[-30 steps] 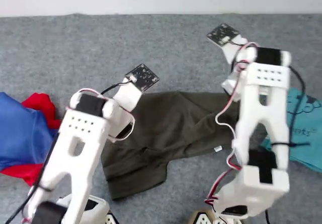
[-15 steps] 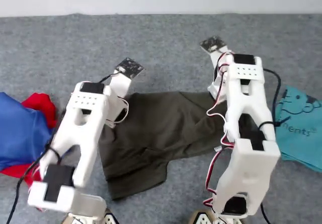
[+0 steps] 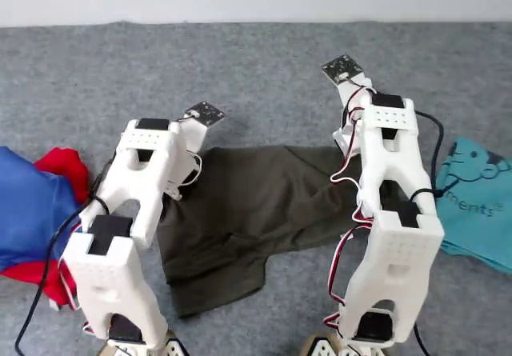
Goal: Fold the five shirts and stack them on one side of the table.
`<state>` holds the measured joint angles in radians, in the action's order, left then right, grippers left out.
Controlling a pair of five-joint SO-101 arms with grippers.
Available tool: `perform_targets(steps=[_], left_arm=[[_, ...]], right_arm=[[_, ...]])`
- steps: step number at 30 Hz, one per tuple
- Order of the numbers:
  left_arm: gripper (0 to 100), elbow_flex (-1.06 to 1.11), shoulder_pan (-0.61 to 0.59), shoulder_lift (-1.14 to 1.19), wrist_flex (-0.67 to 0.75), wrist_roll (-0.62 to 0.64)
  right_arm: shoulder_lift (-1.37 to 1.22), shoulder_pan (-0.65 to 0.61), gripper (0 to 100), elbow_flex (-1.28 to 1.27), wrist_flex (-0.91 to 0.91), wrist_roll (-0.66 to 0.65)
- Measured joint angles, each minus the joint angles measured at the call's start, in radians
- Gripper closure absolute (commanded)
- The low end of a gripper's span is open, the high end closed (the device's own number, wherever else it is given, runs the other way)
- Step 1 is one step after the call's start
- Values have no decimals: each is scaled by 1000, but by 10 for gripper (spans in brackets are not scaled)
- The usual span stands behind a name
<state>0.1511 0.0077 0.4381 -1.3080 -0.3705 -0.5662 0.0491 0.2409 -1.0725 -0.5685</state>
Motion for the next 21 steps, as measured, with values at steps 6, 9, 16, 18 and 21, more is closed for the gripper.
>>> perform_targets(steps=[6, 9, 16, 18, 21], left_arm=[[986, -52, -6, 37, -38, 0], [986, -52, -6, 38, -38, 0], [986, -52, -6, 38, -38, 0], [986, -54, -6, 38, -38, 0], [986, -58, -6, 40, -38, 0]], right_arm=[[20, 3, 987, 107, -160, 3], [46, -3, 987, 141, -298, 3], [46, 31, 987, 144, -416, 3], [12, 61, 987, 144, -391, 3], [-74, 97, 987, 144, -308, 3]])
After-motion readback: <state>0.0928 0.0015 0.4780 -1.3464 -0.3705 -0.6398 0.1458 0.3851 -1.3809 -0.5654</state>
